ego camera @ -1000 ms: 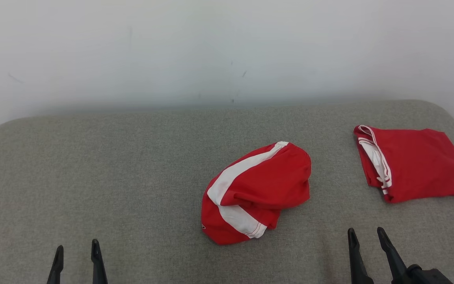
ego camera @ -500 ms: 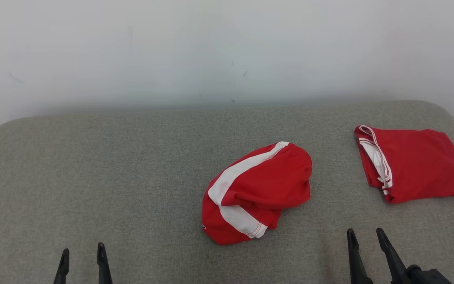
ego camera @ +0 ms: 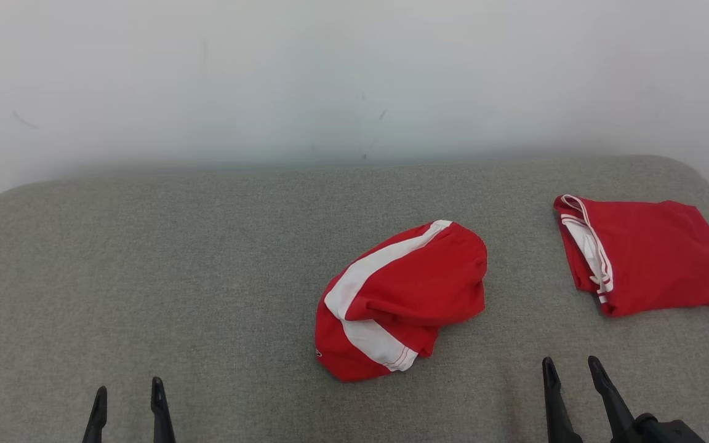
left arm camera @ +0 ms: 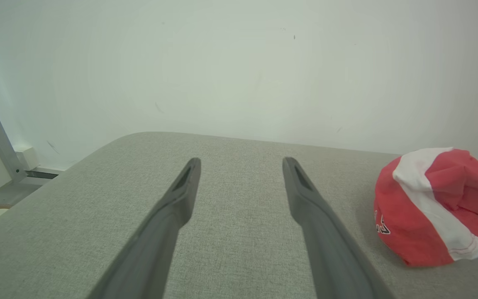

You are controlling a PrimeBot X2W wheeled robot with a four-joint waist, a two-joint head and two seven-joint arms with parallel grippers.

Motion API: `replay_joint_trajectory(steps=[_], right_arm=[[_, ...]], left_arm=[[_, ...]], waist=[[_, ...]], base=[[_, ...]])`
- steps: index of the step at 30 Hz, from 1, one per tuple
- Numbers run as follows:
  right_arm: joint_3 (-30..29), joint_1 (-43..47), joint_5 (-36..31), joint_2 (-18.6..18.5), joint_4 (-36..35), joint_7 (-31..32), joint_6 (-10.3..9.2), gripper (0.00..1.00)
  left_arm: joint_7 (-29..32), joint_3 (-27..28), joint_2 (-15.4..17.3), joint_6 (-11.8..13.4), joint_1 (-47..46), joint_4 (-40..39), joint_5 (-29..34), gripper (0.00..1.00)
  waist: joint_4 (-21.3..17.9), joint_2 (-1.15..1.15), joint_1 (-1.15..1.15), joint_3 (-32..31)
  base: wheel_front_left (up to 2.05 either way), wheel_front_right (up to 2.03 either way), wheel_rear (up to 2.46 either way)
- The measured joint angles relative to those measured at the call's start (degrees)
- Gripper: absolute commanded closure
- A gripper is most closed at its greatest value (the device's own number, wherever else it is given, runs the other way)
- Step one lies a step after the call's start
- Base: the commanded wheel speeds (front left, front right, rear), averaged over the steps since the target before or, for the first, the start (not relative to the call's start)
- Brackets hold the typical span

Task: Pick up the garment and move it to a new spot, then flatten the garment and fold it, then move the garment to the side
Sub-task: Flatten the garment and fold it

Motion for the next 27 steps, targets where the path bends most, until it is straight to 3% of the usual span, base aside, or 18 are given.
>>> replay_joint_trajectory(steps=[13,27], right_arm=[[-0.1,0.0,0.0,0.0,0.1,0.0,0.00,0.00],[-0.1,0.1,0.2,0.0,0.2,0.0,0.00,0.00]], left_arm=[[0.0,-0.2,0.0,0.7,0.0,1.3,1.3,0.00],[0.0,0.0,0.6,2.2,0.2,3.2,8.2,0.00]], waist=[[0.2,0.00,0.00,-0.1],[0.6,0.00,0.00,-0.6]], base=[[0.00,0.00,0.00],[0.00,0.00,0.00]])
